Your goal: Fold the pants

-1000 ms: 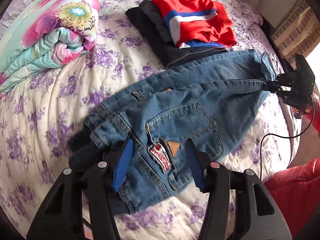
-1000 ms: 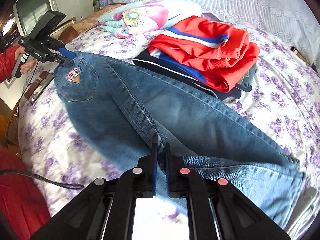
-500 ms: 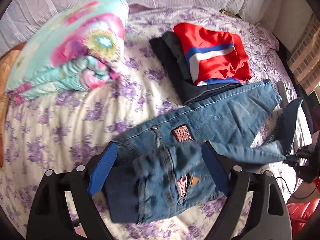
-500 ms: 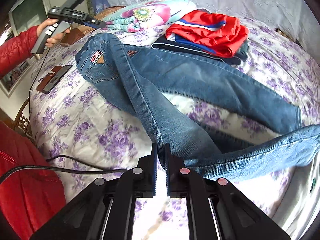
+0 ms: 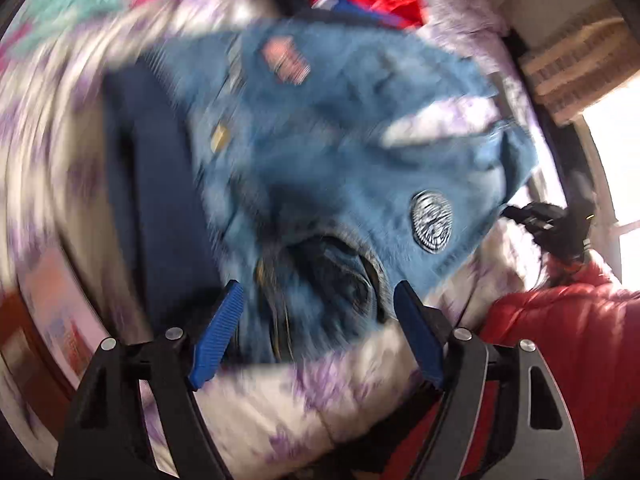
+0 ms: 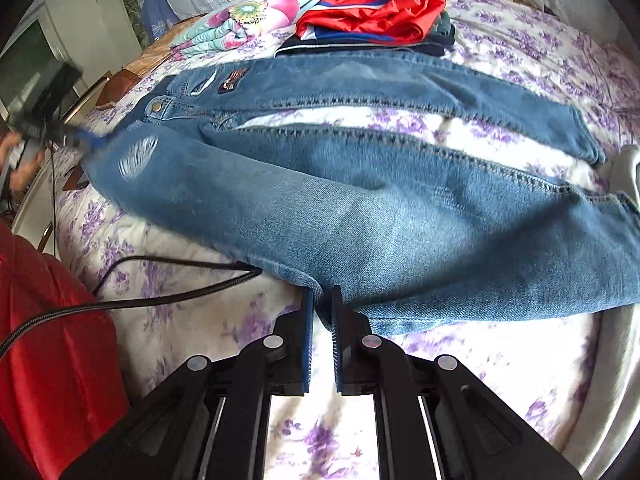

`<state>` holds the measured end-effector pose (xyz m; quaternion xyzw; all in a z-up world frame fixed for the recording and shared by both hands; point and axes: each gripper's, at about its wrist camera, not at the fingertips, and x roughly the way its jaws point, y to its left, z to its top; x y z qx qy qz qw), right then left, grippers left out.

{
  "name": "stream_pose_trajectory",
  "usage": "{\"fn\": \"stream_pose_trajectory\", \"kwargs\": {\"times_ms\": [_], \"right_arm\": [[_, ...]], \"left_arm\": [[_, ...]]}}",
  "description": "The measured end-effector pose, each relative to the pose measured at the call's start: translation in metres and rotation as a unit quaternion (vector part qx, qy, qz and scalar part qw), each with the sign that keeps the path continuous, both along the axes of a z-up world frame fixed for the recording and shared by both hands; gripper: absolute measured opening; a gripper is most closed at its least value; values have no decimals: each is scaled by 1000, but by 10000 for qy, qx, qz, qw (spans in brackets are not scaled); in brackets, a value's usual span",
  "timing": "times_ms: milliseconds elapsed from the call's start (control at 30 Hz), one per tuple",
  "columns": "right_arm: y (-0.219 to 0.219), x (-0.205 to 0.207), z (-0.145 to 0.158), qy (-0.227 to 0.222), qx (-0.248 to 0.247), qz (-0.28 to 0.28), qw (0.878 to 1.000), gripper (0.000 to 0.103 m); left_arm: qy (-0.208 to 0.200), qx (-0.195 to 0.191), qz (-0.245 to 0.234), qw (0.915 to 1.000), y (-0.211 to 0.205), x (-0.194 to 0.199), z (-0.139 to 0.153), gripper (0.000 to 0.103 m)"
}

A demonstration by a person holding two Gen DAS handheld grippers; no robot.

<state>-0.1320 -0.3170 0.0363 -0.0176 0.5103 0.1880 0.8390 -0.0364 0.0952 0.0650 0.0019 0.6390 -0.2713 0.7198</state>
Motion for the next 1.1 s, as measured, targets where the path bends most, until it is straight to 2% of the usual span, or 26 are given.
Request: {"fn": "stream_pose_trajectory", "kwargs": {"times_ms": [33,100,167,200,300,433,500,533,600,633,667,733,767,833,900,933,967,1000,1067,1100], "right_arm": [[1,-1,-1,43,-40,42,10000,12],[0,-1,3,96,-27,74,9999,16],[-6,-3,8,173,101,34,9998,26],[-12,-5,12,148,171,-33,9997,27],[-33,-9,22,166,462,-392,9980,28],[-75,-15,22,187,893,-1310,9872,30],[-100,-20,18,168,1127,-1934,9745,30],[-111,-22,17,134,1270,-2236,9663,30],[-135,-25,15,16,1619,-2868,9442,33],[-144,-28,12,-32,1761,-3126,9334,37],[-153,-29,10,-66,1885,-3351,9231,39],[-166,-27,2,-78,2116,-3692,9049,41],[-170,-26,-2,-91,2232,-3785,8982,41],[-174,-21,-10,-128,2441,-3908,8874,41],[-172,-14,-18,-155,2548,-3962,8820,37],[-169,-10,-18,-184,2510,-3921,8848,17],[-165,-7,-16,-233,2344,-3862,8918,8],[-160,-5,-12,-289,2121,-3771,9011,7],[-155,-7,-3,-345,1797,-3608,9145,7],[-156,-8,1,-310,1745,-3571,9171,7]], "left_arm": [[43,-59,285,9996,9,-10,-7,74],[-27,-619,1064,9924,29,-27,-9,74],[-65,-1184,1849,9756,46,-37,-8,76],[-110,-1355,2158,9669,52,-42,-9,77],[28,-1584,2607,9523,54,-51,-24,80],[259,-1765,2896,9404,47,-48,-45,80],[263,-1910,3100,9310,45,-40,-53,83],[242,-2042,3228,9239,45,-36,-55,89],[227,-2194,3533,9091,45,-31,-57,98],[233,-2165,3647,9053,43,-28,-58,98],[241,-2067,3714,9049,39,-25,-58,98],[212,-1927,3678,9095,32,-21,-55,98],[177,-1872,3647,9119,29,-21,-54,98],[136,-1884,3657,9114,30,-18,-52,97],[108,-1792,3802,9073,33,-21,-50,87],[110,-1672,3876,9065,36,-23,-48,67],[132,-1634,3945,9042,41,-25,-48,50],[175,-1734,4013,8992,46,-25,-50,46],[270,-2031,4226,8829,61,-33,-53,30],[274,-2086,4286,8786,65,-36,-53,29]]}}
